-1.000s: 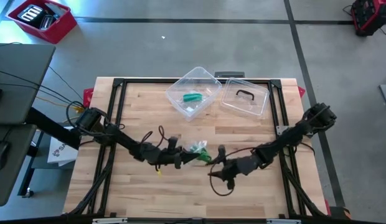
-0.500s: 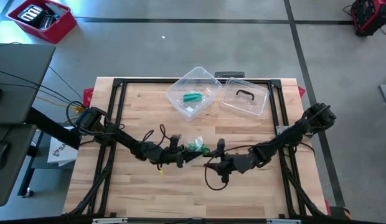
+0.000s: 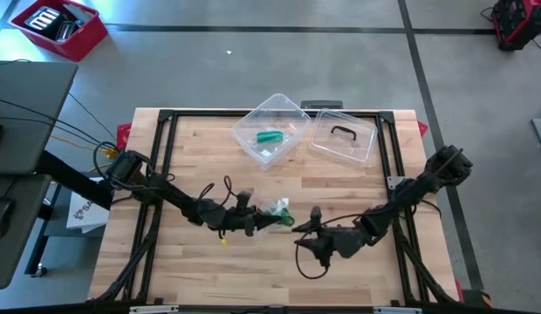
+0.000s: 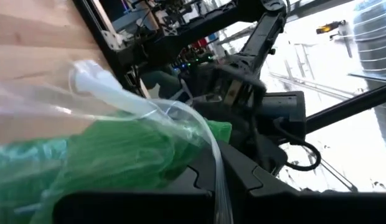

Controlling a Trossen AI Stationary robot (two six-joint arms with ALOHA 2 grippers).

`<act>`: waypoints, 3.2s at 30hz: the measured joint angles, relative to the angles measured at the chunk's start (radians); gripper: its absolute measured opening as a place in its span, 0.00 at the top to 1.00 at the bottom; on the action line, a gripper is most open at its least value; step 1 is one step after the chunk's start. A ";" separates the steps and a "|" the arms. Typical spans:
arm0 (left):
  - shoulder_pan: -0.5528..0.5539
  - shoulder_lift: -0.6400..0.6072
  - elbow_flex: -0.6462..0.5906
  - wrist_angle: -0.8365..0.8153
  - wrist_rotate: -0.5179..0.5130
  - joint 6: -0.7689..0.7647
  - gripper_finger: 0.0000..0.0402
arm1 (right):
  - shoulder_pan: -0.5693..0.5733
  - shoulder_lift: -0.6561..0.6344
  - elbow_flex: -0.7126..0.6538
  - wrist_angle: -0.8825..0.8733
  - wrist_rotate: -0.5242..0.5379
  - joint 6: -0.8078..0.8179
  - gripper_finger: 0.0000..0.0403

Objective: Roll bandage
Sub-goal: Put the green bandage into the transparent zip bag

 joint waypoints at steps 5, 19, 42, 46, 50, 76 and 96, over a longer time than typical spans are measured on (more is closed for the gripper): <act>0.000 0.079 0.020 0.138 0.031 -0.001 1.00 | 0.011 0.000 0.000 0.020 0.117 -0.023 0.52; 0.004 0.286 0.035 0.397 0.135 0.012 1.00 | 0.089 -0.208 0.000 -0.226 0.019 0.120 0.53; 0.044 0.281 0.214 0.353 0.297 0.080 1.00 | -0.140 -0.027 -0.008 0.072 -0.237 0.223 0.99; 0.043 0.282 0.215 0.336 0.300 0.069 1.00 | -0.103 -0.072 -0.008 0.024 -0.182 0.223 1.00; 0.044 0.281 0.215 0.293 0.299 0.037 1.00 | -0.076 -0.118 -0.007 -0.037 -0.159 0.230 1.00; 0.033 0.280 0.215 0.057 0.408 -0.256 1.00 | -0.111 -0.051 -0.010 -0.067 -0.088 0.452 1.00; 0.057 0.282 0.214 -0.031 0.309 -0.263 1.00 | -0.077 -0.060 -0.010 -0.125 -0.278 0.698 0.72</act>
